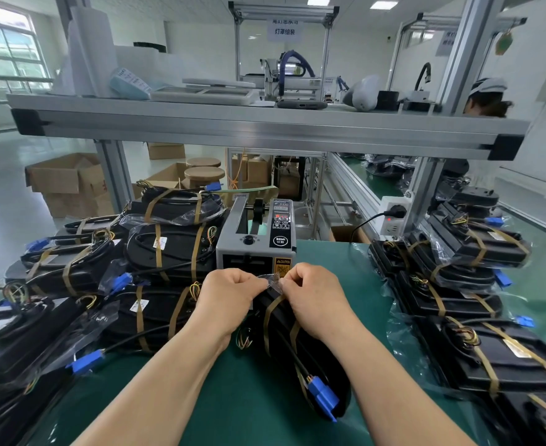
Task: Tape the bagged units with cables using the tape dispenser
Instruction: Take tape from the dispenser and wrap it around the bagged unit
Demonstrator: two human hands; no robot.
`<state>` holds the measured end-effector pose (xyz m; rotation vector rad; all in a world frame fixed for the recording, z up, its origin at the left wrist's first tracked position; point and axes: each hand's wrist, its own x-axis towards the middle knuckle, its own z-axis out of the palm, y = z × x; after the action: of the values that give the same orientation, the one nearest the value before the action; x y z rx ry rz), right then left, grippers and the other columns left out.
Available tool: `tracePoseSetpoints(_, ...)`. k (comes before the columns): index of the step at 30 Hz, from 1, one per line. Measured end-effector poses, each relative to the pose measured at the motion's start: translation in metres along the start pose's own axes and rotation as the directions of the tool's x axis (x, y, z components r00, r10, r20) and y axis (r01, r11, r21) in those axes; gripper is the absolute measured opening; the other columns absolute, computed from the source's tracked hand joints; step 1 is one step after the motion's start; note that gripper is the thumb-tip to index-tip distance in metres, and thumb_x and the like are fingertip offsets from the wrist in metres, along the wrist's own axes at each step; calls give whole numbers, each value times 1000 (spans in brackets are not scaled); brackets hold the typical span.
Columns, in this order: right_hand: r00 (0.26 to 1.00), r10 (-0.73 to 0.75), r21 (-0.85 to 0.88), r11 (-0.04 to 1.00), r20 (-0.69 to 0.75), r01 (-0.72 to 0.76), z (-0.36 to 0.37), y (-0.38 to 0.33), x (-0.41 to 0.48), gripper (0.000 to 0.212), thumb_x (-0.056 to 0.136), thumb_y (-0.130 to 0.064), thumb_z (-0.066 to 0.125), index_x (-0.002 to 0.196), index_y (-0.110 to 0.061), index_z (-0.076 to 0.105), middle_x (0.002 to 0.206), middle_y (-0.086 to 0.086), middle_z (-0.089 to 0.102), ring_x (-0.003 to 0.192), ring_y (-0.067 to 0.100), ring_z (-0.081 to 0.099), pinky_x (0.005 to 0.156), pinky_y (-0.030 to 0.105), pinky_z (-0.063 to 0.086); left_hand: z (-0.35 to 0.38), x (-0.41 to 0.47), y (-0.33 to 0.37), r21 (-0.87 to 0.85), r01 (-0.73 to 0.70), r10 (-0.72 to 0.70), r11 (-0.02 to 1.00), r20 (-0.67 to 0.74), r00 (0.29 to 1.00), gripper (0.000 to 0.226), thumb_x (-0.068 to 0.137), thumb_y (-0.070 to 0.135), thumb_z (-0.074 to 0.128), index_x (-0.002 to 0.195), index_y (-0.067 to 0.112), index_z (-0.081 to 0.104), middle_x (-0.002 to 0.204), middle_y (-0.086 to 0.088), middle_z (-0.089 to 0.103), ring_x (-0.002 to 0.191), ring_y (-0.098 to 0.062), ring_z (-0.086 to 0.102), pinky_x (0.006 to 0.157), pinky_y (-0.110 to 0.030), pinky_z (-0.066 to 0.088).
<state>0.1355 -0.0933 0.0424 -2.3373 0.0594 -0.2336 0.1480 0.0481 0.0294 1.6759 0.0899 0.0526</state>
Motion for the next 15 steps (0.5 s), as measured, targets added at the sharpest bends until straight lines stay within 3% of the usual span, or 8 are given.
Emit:
tracePoseSetpoints(4, 1000, -2, 1, 1000, -2, 2, 0, 0, -1, 21, 96, -29, 57, 79, -18, 61, 81, -5, 65, 84, 18, 60, 74, 33, 48, 0, 1, -2, 50, -11, 13, 999, -22, 1000, 18, 81, 16, 76, 65, 10, 70, 41, 7, 51, 36, -2, 44, 40, -14, 42)
tracePoseSetpoints(7, 1000, 4, 0, 1000, 1, -4, 0, -1, -1, 21, 96, -30, 57, 79, -20, 61, 81, -5, 65, 82, 17, 60, 72, 33, 48, -1, 0, -3, 129, -37, 44, 991, -54, 998, 17, 79, 22, 77, 65, 14, 70, 53, 4, 63, 52, -8, 56, 52, -23, 49)
tracePoseSetpoints(12, 1000, -4, -4, 1000, -4, 4, 0, 0, -1, 22, 97, -30, 57, 76, -21, 59, 78, -6, 63, 78, 14, 58, 67, 31, 45, 1, 0, -6, 199, -48, 70, 979, -104, 992, 20, 78, 30, 77, 90, 27, 61, 80, 3, 67, 70, -15, 61, 68, -37, 52)
tracePoseSetpoints(14, 1000, -9, -6, 1000, -7, 9, 0, 0, -2, 22, 96, -30, 58, 77, -21, 60, 78, -7, 63, 78, 14, 58, 68, 32, 46, 4, -2, -9, 131, -24, 36, 991, -88, 995, 18, 79, 29, 77, 89, 23, 64, 77, 3, 69, 67, -11, 62, 65, -33, 54)
tracePoseSetpoints(15, 1000, -12, -11, 1000, -9, 12, 0, 0, -2, 21, 96, -30, 58, 77, -21, 61, 79, -7, 64, 79, 14, 59, 70, 32, 47, 5, -3, -10, 81, -9, 14, 997, -71, 997, 18, 78, 29, 79, 88, 21, 66, 71, 4, 70, 62, -8, 63, 56, -26, 54)
